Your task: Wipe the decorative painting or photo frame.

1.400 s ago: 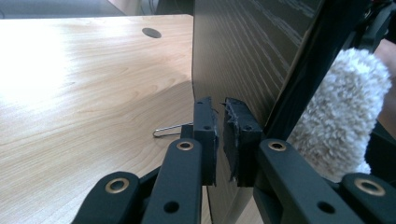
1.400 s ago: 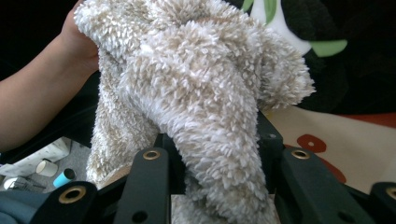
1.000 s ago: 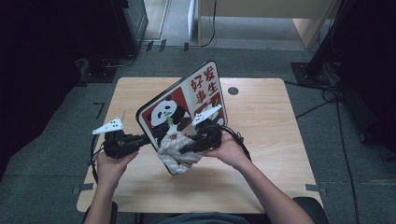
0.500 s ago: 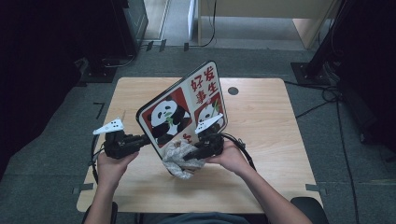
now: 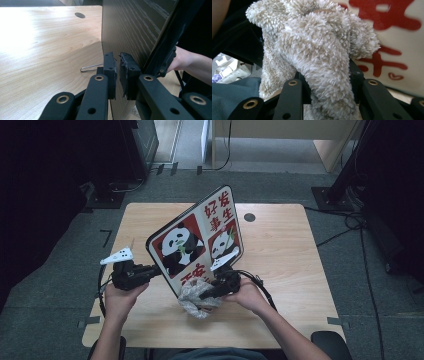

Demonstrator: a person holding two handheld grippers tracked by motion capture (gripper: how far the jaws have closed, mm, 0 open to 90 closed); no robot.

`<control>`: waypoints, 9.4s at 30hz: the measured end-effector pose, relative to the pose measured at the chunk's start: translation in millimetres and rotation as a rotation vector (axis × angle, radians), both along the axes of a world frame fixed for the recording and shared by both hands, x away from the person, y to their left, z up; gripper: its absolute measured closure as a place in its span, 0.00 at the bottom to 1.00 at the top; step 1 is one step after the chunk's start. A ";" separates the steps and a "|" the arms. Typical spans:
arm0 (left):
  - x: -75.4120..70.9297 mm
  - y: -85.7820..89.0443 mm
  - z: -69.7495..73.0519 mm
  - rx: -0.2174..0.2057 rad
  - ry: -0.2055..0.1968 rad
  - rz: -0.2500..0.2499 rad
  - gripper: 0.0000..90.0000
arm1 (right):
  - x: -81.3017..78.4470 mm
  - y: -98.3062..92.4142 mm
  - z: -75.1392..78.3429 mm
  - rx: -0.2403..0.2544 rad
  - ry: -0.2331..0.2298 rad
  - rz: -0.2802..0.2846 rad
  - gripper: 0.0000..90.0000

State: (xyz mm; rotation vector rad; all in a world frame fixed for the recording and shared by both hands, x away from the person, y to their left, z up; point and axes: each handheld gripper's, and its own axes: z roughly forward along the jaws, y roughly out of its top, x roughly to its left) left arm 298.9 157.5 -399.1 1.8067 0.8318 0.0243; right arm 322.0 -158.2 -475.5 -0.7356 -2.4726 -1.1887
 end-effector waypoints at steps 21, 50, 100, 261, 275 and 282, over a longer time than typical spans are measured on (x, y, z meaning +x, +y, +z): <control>-1.1 2.7 -0.9 0.006 0.002 0.006 0.92 | -5.5 -5.3 3.4 0.005 0.030 0.015 0.75; -3.4 7.5 -2.7 -0.029 0.003 0.004 0.92 | 3.6 53.7 185.5 0.096 -0.177 0.114 0.75; -4.6 6.9 -3.4 -0.037 -0.004 -0.006 0.92 | 4.2 71.1 142.7 0.064 -0.151 0.156 0.75; -13.4 1.3 1.1 -0.042 -0.003 -0.016 0.75 | 20.9 7.4 159.3 0.060 -0.161 0.058 0.75; -12.5 -4.3 3.5 -0.013 -0.046 -0.017 0.86 | 34.7 26.7 229.5 0.062 -0.266 0.053 0.75; -13.2 -4.9 3.5 -0.009 -0.058 -0.011 0.86 | 43.3 49.5 266.8 0.084 -0.303 0.041 0.75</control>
